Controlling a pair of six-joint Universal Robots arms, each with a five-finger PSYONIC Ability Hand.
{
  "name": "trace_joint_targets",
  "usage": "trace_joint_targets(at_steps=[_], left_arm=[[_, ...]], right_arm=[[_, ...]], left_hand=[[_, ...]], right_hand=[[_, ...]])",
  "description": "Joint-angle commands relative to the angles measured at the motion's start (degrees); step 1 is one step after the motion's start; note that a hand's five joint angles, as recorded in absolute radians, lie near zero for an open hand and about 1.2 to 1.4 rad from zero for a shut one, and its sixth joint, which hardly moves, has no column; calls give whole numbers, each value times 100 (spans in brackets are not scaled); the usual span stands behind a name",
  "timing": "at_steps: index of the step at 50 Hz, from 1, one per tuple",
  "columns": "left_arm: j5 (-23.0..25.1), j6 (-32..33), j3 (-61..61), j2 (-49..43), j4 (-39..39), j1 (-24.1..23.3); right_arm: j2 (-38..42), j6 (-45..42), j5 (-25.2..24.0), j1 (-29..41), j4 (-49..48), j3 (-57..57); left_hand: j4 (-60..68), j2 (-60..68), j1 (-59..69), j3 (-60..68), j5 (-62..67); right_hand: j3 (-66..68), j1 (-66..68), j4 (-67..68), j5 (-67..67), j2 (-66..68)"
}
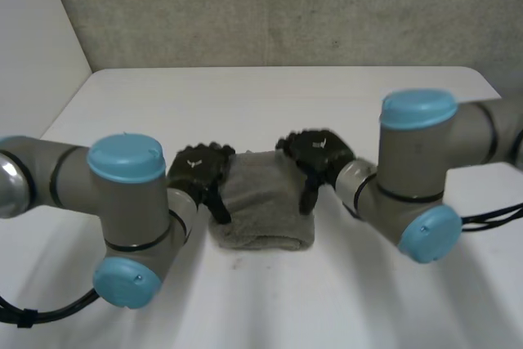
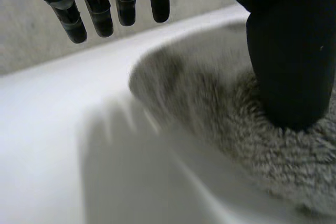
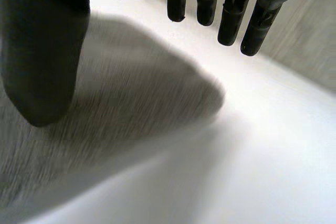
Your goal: Fold the towel.
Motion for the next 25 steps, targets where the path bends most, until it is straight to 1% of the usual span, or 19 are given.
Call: trace_joint_targets(at_steps=[1, 3, 4, 5, 6, 8, 9, 12, 13, 15, 17, 20, 25], left_arm=[[0, -5, 45, 1032, -69, 41], [-9, 13, 71, 1635, -148, 276], [-9, 13, 71, 1638, -148, 278], [-9, 4, 89, 1943, -218, 478], [-9, 4, 89, 1946, -219, 480], [0, 22, 133, 2523, -481, 813], [0, 22, 133, 2526, -482, 814], [148, 30, 265, 3008, -1139, 1033], [149, 30, 265, 3009, -1141, 1034], [385, -4, 160, 3141, -1474, 1078], [482, -5, 90, 3185, -1563, 1078], [562, 4, -16, 3299, -1581, 1034], [562, -13, 1, 3405, -1572, 999]], right_arm=[[-1202, 110, 32, -79, -46, 93], [-1762, 137, 163, -314, -46, 154], [-1764, 137, 164, -316, -46, 154], [-1999, 145, 269, -551, -29, 215], [-2002, 145, 270, -553, -29, 216], [-2439, 137, 515, -938, -11, 382], [-2441, 137, 516, -940, -11, 383], [-3037, 49, 788, -1308, -11, 803], [-3039, 49, 788, -1309, -11, 805], [-3275, 66, 858, -1536, 6, 1085], [-3363, 92, 859, -1598, 15, 1190], [-3487, 75, 841, -1626, 24, 1305], [-3522, 66, 867, -1634, 59, 1236]], left_hand=[[48, 48, 39, 43, -116], [31, 31, 22, 26, -133], [31, 31, 22, 26, -133], [31, 31, 22, 26, -133], [31, 31, 22, 26, -133], [48, 48, 39, 43, -117], [48, 48, 39, 43, -116], [81, 81, 73, 76, -83], [81, 81, 73, 76, -83], [65, 65, 56, 60, -99], [65, 65, 56, 60, -100], [48, 48, 39, 43, -116], [48, 48, 39, 43, -116]], right_hand=[[-358, -234, -501, -348, -403], [-358, -234, -501, -348, -403], [-358, -234, -501, -348, -403], [-358, -234, -501, -348, -403], [-358, -234, -501, -348, -403], [-358, -234, -501, -348, -403], [-358, -234, -501, -348, -403], [-358, -234, -501, -348, -403], [-358, -234, -501, -348, -403], [-358, -234, -501, -348, -403], [-358, -234, -501, -348, -403], [-358, -234, -501, -348, -403], [-358, -234, -501, -348, -403]])
